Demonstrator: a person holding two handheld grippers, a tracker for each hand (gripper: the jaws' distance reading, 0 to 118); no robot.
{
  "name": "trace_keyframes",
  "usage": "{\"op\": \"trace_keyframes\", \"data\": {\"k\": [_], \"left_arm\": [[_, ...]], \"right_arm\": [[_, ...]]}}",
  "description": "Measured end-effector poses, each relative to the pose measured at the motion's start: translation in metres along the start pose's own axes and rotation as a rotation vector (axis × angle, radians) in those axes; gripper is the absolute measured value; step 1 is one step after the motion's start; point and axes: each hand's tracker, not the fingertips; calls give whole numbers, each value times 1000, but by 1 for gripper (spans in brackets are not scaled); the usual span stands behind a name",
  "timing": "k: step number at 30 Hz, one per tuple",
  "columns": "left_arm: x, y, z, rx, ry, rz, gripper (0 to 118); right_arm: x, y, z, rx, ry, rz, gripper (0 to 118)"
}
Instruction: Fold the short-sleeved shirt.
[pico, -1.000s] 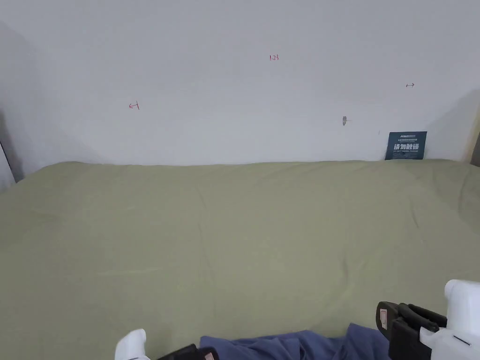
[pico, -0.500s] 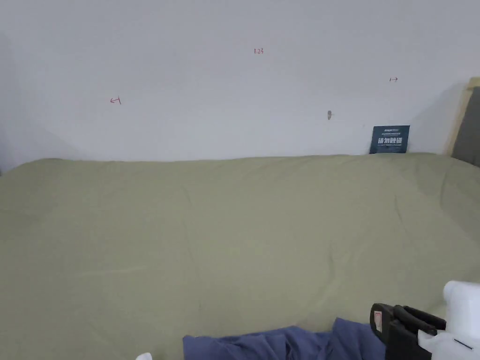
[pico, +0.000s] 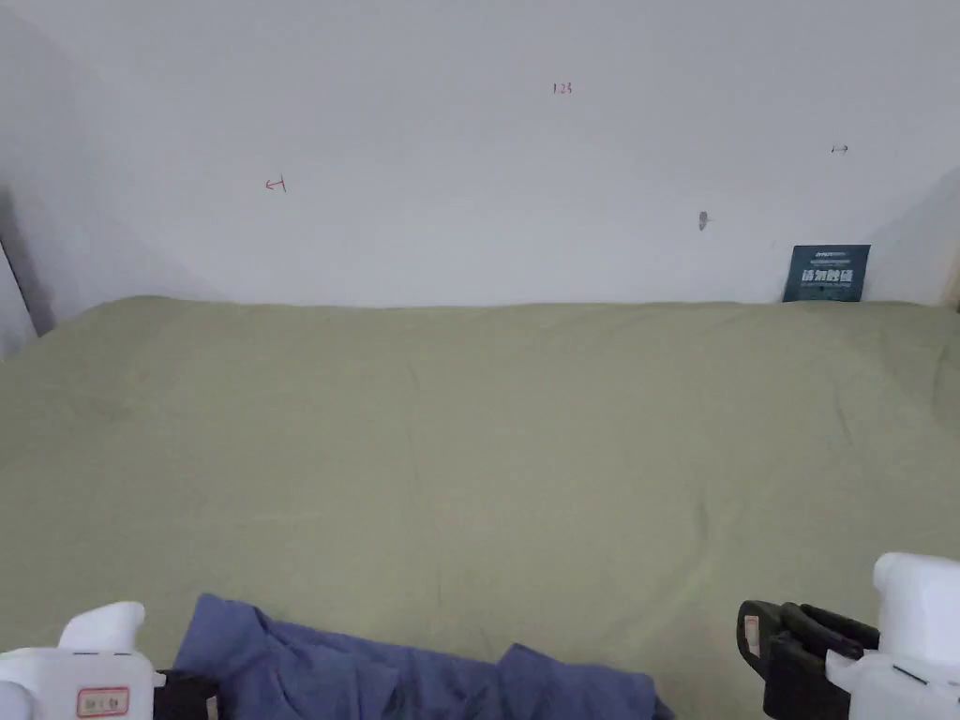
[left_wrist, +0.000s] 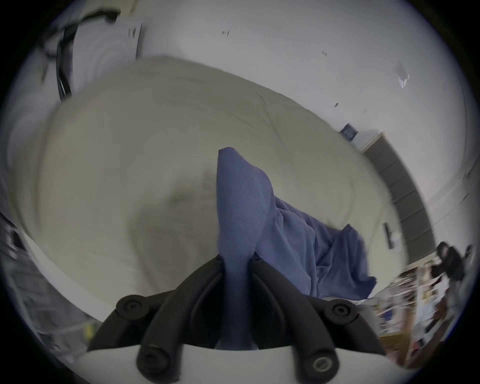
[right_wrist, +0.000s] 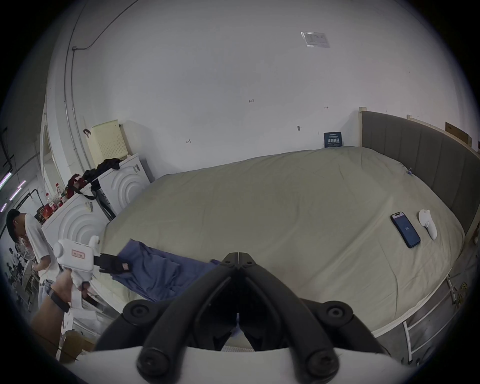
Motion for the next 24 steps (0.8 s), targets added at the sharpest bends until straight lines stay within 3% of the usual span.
{"op": "trace_keyframes", "data": {"k": [5, 9, 13, 18, 20, 22, 24], "left_arm": [[46, 1, 9, 41, -18, -88, 8], [115, -2, -8, 22, -223, -135, 8], [184, -16, -46, -80, -303, -228, 8], [228, -43, -72, -146, -360, -292, 10], [227, -49, -72, -165, -395, -281, 32], [225, -50, -69, -169, -488, -211, 72], [220, -45, -60, -128, -548, -179, 78]], "right_arm": [[-4, -2, 1, -10, 14, 2, 1], [1, -4, 7, -8, 4, -3, 1], [8, -5, 17, 2, -13, -13, 1], [19, -7, 27, 11, -44, -26, 1], [23, -7, 28, 15, -48, -31, 1], [26, -8, 25, 14, -55, -38, 1], [26, -9, 23, 8, -51, -42, 1]]}}
